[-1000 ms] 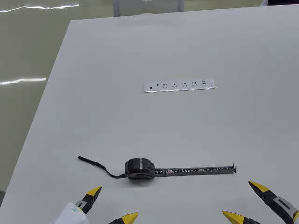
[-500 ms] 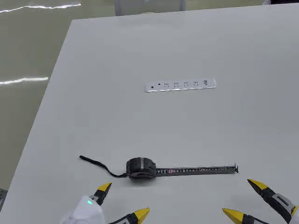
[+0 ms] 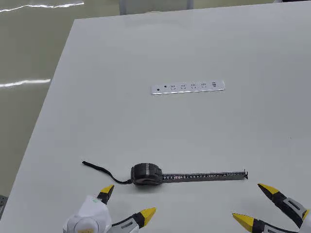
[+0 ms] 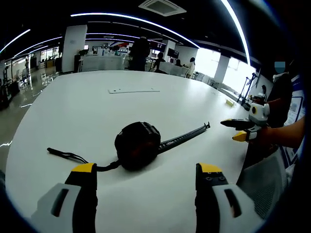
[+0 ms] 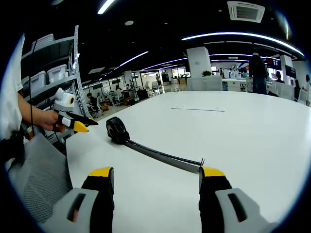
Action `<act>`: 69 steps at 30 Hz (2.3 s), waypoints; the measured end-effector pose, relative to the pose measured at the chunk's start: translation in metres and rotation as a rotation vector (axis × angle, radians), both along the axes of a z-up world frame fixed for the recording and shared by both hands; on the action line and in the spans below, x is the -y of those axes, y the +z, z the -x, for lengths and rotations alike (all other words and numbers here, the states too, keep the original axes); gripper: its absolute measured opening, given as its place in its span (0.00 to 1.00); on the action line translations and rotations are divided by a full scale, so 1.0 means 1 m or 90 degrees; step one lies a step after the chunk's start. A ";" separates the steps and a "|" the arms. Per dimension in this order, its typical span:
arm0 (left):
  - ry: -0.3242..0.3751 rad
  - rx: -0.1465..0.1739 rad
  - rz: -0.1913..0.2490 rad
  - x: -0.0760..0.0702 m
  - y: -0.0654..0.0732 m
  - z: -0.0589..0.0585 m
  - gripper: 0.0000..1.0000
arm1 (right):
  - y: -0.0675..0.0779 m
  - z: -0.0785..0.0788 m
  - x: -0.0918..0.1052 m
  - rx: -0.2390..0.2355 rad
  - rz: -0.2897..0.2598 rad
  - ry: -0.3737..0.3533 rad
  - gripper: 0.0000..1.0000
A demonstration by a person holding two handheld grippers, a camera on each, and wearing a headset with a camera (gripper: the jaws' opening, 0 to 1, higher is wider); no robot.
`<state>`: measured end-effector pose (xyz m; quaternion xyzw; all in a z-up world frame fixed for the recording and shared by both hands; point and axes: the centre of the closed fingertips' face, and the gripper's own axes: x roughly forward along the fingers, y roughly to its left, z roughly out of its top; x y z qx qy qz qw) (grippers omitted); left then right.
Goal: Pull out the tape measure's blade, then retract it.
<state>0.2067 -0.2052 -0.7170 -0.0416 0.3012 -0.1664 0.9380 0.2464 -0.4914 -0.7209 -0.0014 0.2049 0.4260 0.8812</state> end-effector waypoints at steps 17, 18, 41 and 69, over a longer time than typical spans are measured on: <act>0.021 -0.029 -0.003 0.005 -0.013 -0.011 0.86 | -0.006 -0.016 0.004 -0.007 0.004 0.004 0.72; 0.024 -0.030 -0.007 0.004 -0.014 -0.012 0.86 | -0.007 -0.018 0.003 -0.009 0.003 0.007 0.72; 0.081 -0.053 -0.005 0.012 -0.026 -0.033 0.90 | -0.017 -0.039 0.004 -0.012 0.018 0.034 0.71; 0.156 -0.093 0.023 0.016 -0.042 -0.051 0.91 | -0.028 -0.052 -0.001 -0.013 0.038 0.084 0.69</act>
